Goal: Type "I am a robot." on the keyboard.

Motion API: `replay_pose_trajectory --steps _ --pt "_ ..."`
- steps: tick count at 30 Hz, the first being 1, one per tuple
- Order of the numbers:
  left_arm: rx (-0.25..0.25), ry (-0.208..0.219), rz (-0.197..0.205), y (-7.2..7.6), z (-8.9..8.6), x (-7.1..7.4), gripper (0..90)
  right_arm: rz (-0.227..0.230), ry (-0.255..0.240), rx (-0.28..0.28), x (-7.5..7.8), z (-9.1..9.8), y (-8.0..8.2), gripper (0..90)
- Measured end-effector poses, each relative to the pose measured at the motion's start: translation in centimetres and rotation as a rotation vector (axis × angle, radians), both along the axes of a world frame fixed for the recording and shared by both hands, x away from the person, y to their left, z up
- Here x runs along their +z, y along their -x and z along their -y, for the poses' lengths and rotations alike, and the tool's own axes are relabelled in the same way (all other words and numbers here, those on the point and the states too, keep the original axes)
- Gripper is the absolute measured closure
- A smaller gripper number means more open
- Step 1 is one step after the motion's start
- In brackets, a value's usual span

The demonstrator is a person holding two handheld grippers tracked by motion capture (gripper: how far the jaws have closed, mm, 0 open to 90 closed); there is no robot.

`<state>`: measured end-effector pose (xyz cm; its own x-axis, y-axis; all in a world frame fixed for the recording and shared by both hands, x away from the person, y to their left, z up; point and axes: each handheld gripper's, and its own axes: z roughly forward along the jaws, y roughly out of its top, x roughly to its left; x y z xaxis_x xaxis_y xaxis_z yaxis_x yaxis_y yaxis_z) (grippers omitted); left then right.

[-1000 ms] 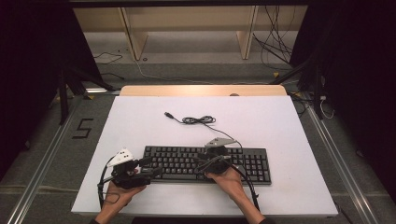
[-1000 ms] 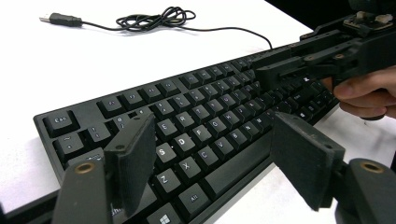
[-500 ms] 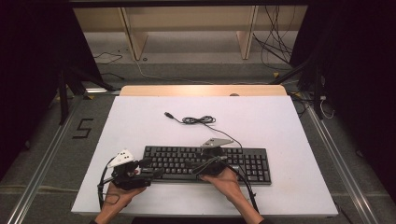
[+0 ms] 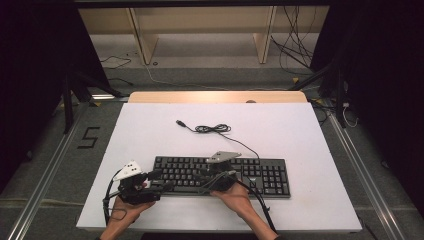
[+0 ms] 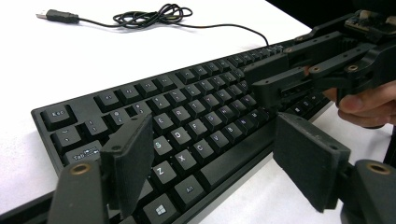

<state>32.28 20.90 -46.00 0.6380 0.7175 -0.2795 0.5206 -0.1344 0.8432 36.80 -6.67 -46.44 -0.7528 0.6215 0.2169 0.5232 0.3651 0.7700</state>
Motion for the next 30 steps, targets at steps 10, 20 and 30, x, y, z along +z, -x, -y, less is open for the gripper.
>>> replay_pose_trajectory --steps 10,20,30 --pt "-0.004 -0.003 0.005 0.0 0.1 0.0 28.5 0.003 0.025 0.034 -0.5 -1.3 0.2 86.8" --pt "-0.008 -0.003 0.006 0.0 0.2 -0.1 28.6 -0.009 0.05 0.041 -1.2 -2.0 0.1 90.0" --pt "-0.007 -0.001 0.008 0.0 0.2 -0.1 28.6 -0.017 0.068 0.051 -1.7 -2.4 0.0 90.0"
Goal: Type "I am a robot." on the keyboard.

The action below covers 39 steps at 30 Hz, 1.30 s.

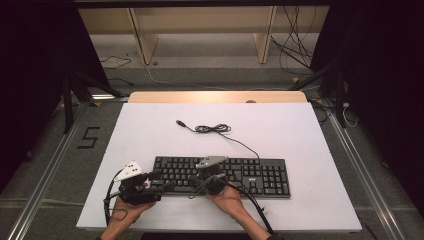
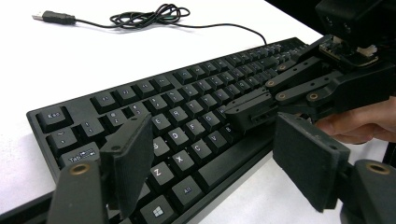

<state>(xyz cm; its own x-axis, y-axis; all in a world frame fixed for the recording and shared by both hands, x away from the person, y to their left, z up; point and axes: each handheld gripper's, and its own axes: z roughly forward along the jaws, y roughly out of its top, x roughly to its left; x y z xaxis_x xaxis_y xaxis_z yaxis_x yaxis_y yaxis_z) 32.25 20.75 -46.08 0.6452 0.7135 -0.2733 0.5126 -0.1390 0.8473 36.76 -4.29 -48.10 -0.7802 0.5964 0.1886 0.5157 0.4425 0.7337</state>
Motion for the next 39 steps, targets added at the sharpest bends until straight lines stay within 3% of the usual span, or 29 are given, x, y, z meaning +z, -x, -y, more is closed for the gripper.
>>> replay_pose_trajectory --steps 18,31,39 --pt "0.003 -0.001 0.005 0.0 -0.1 0.0 28.6 -0.002 -0.001 -0.003 -0.3 -0.1 0.2 90.0" --pt "0.002 -0.002 0.008 0.0 0.0 -0.1 28.6 0.01 -0.053 -0.034 1.0 1.2 -0.1 79.4" --pt "-0.001 -0.006 0.012 0.0 0.1 -0.1 28.6 0.009 -0.063 -0.061 1.6 2.1 -0.4 65.3"
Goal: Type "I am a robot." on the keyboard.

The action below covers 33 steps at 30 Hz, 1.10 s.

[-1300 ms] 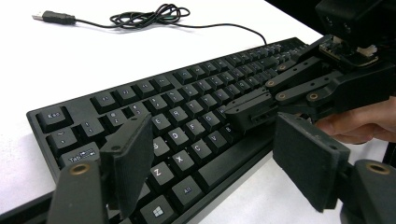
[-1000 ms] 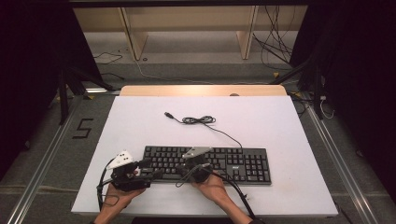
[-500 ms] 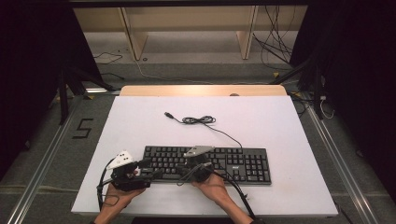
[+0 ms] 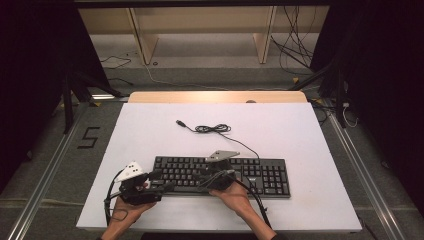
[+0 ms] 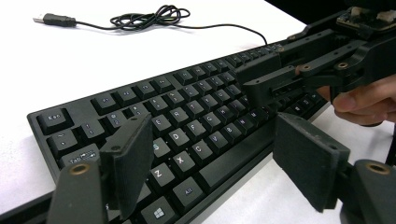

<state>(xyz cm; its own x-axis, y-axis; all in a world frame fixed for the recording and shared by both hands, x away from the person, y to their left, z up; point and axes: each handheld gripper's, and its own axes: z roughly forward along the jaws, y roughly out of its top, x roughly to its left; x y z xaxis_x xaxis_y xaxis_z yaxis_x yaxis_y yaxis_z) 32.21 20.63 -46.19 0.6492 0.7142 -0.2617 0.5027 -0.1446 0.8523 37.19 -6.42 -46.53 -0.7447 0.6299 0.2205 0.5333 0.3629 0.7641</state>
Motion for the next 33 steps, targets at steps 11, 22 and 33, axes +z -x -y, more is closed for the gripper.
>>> replay_pose_trajectory --steps 11,22,33 --pt "-0.002 0.0 0.005 0.0 0.0 0.0 28.5 -0.012 -0.016 -0.032 0.5 1.2 -0.6 49.1" --pt "-0.002 -0.001 0.006 0.0 0.0 0.0 28.5 0.011 -0.006 -0.059 0.9 2.3 -1.0 60.6" --pt "-0.002 -0.002 0.006 0.0 0.0 0.0 28.6 0.021 0.032 -0.09 0.4 2.8 -1.2 83.3"
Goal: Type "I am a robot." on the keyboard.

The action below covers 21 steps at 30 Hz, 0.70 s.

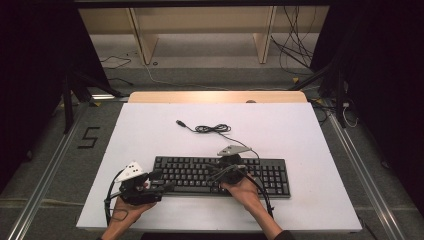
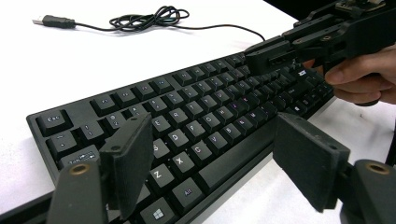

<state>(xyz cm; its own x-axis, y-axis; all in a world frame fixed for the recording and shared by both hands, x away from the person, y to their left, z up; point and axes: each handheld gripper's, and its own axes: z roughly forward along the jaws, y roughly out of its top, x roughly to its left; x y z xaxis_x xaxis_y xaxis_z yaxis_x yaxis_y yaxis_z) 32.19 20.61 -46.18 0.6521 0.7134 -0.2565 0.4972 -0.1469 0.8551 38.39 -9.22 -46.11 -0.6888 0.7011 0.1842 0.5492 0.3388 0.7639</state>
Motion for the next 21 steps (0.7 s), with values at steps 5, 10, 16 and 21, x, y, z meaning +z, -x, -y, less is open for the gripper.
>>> replay_pose_trajectory --steps 5,10,16,21 --pt "-0.001 0.001 -0.001 0.0 0.0 0.0 28.6 -0.011 0.021 -0.015 -0.4 0.1 -0.2 87.9" --pt "0.0 0.0 0.0 0.0 0.0 0.0 28.6 -0.019 0.036 -0.022 -0.8 0.1 -0.4 89.8" --pt "0.001 0.001 0.001 0.0 0.0 0.0 28.6 -0.026 0.047 -0.022 -1.1 0.0 -0.5 90.0" --pt "0.002 0.001 0.002 0.0 0.0 0.0 28.5 -0.03 0.05 -0.017 -1.2 -0.1 -0.5 90.0"
